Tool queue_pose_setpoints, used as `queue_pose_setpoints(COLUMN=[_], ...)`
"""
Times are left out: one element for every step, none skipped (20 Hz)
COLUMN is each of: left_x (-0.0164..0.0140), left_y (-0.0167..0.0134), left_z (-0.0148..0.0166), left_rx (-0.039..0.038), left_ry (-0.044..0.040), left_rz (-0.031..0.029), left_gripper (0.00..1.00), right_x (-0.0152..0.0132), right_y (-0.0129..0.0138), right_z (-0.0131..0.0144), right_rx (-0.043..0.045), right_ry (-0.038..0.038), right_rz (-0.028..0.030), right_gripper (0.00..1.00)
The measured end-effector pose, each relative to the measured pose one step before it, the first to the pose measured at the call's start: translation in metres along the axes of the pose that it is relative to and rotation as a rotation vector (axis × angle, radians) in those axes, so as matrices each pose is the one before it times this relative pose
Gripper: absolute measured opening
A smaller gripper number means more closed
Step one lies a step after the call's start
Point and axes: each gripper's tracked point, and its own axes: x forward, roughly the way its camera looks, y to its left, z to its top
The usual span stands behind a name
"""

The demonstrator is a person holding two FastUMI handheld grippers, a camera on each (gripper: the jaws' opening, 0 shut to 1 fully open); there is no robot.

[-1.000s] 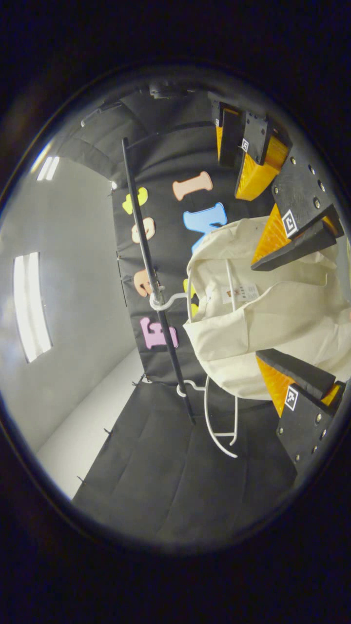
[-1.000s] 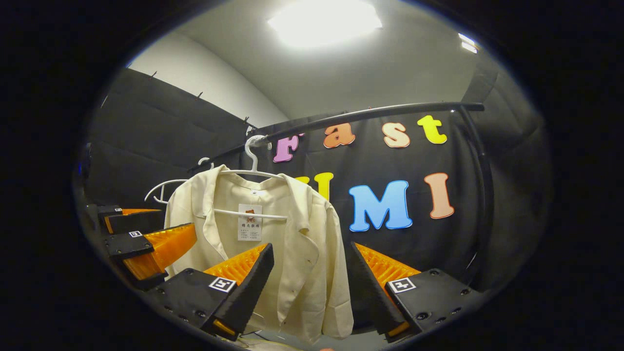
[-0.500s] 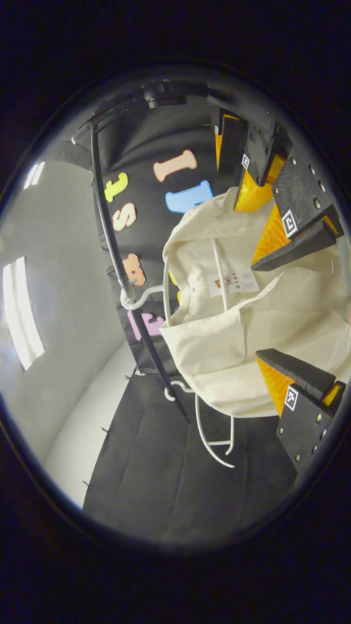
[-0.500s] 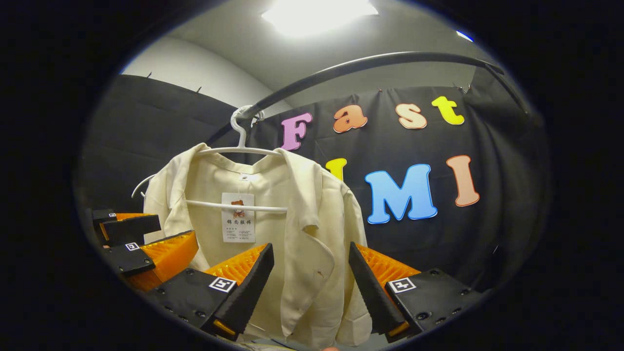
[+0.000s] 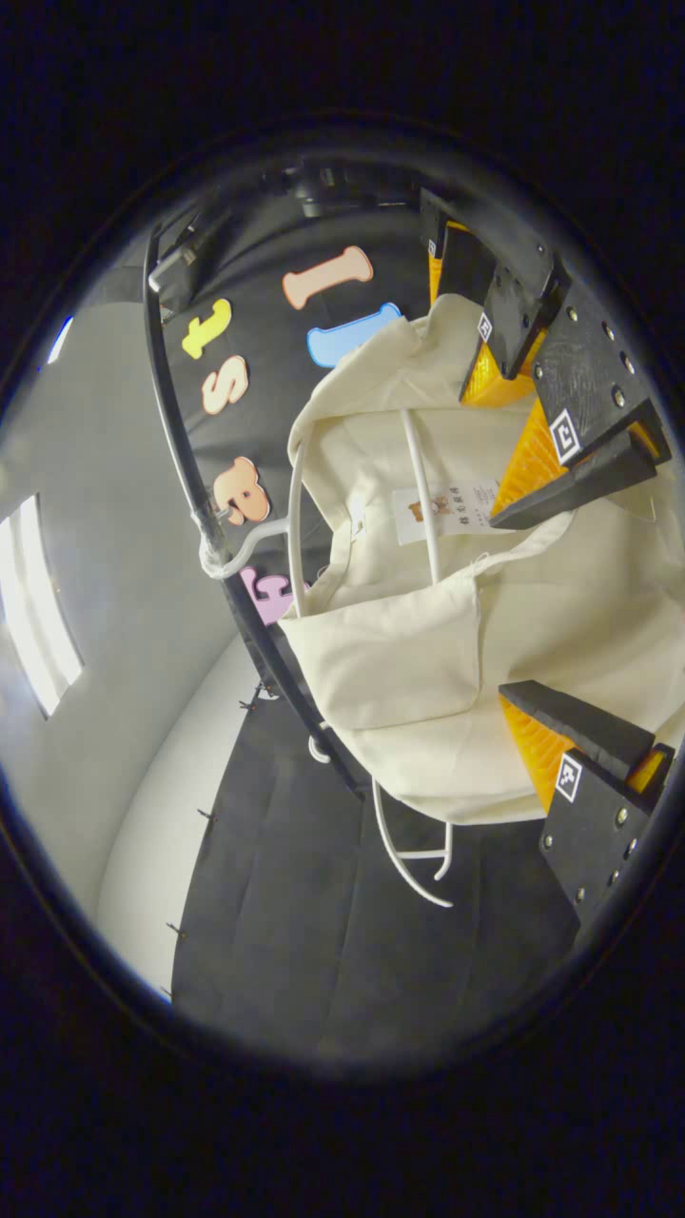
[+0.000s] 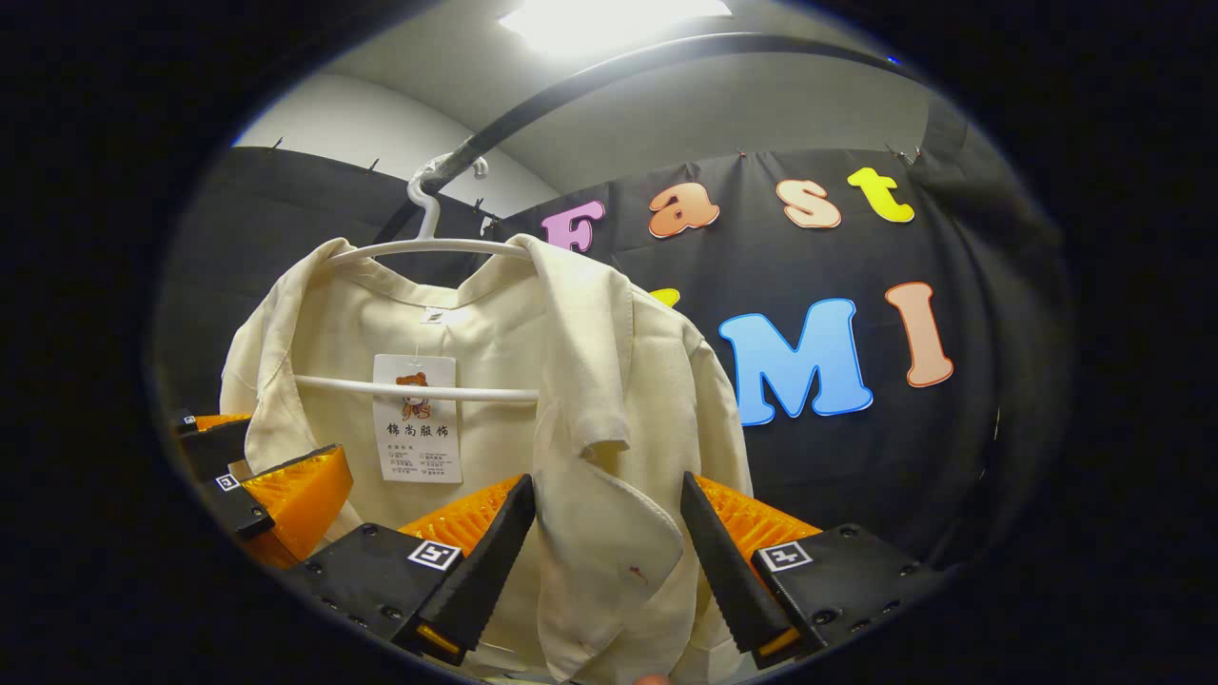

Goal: Grasp the clothes on the hanger with both hands and then place them into the laundry hamper below.

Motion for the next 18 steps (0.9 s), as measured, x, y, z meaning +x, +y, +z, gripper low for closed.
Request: queue_pose_setpoints(left_x=[0.00091, 0.00193, 0.00284, 0.00216, 0.00243, 0.00154, 0.00172, 0.00118, 0.00141, -0.00051, 0.00121, 0.00192, 0.00125, 0.00036, -0.00223, 0.00238, -0.00007, 0.00098], left_y=[-0.00029, 0.00028, 0.00111, -0.00059, -0.00092, 0.0002, -0.00016, -0.00022, 0.00101, 0.00102, -0.00197, -0.00012, 0.00111, -0.00147, 0.00394, 0.00036, -0.00299, -0.00163], left_z=[-0.00092, -0.00058, -0.00167, -0.00071, -0.00035, -0.00038, -0.0009, -0.00136, 0.00018, 0.00012, -0.00198, -0.00164, -0.00046, -0.00025, 0.00379, -0.00448, -0.00191, -0.00013], left_rx=[0.00138, 0.00319, 0.00238, 0.00217, 0.00152, 0.00089, 0.00103, 0.00344, 0.00401, 0.00073, -0.00202, 0.00061, -0.00022, -0.00752, 0.00256, -0.00848, -0.01157, -0.00802], left_ry=[0.0021, 0.00244, 0.001, -0.00109, 0.00022, -0.00112, 0.00259, 0.00409, 0.00027, 0.00114, 0.00716, 0.0057, 0.00506, 0.00512, -0.00251, 0.00352, 0.00256, 0.00039], left_rz=[0.00508, 0.00624, 0.00657, 0.00385, 0.00196, 0.00192, -0.00035, -0.00497, 0.00595, 0.00604, -0.00722, -0.00028, 0.00503, -0.01072, 0.02154, -0.0098, -0.01616, -0.01344], left_gripper=[0.94, 0.94, 0.94, 0.94, 0.94, 0.94, 0.94, 0.94, 0.92, 0.82, 0.64, 0.64, 0.64, 0.64, 0.64, 0.56, 0.48, 0.41], right_x=[0.00331, 0.0028, 0.00354, 0.00291, 0.00254, 0.00225, 0.00125, 0.00036, 0.00112, 0.00142, 0.00515, 0.00254, -0.00156, -0.00058, -0.00352, -0.00188, -0.00075, -0.00212], right_y=[-0.00027, 0.00033, 0.0004, -0.00153, -0.00445, -0.00297, 0.00093, -0.00141, -0.00459, -0.00356, 0.00155, 0.00053, -0.00611, -0.00495, 0.00437, 0.00411, 0.00315, -0.0033], right_z=[-0.00153, -0.00021, -0.00142, -0.00003, -0.00104, 0.00017, 0.00037, 0.00034, 0.00084, 0.00098, -0.00198, -0.00063, 0.0026, 0.00433, 0.00119, -0.00008, 0.00129, 0.00289], right_rx=[0.00282, 0.00193, -0.00002, -0.00672, -0.01185, -0.00901, -0.00331, -0.00431, -0.00836, -0.00814, -0.007, -0.01397, -0.0179, -0.01384, -0.01616, -0.01467, -0.02269, -0.02095], right_ry=[0.0013, 0.00066, 0.00232, 0.0, 0.00212, 0.00048, -0.00033, 0.00088, 0.00273, 0.00583, 0.00613, 0.00382, -0.00658, -0.01498, -0.00011, 0.00731, 0.00089, -0.00802], right_rz=[-0.00929, -0.00562, -0.00568, -0.01477, -0.02239, -0.01631, -0.00715, -0.01118, -0.00921, -0.00836, 0.00529, 0.00125, -0.01918, -0.02094, 0.0214, 0.01524, 0.01376, -0.00556], right_gripper=[0.97, 0.98, 0.98, 0.96, 0.96, 0.97, 0.97, 0.97, 0.89, 0.78, 0.6, 0.55, 0.36, 0.22, 0.05, 0.05, 0.03, 0.03])
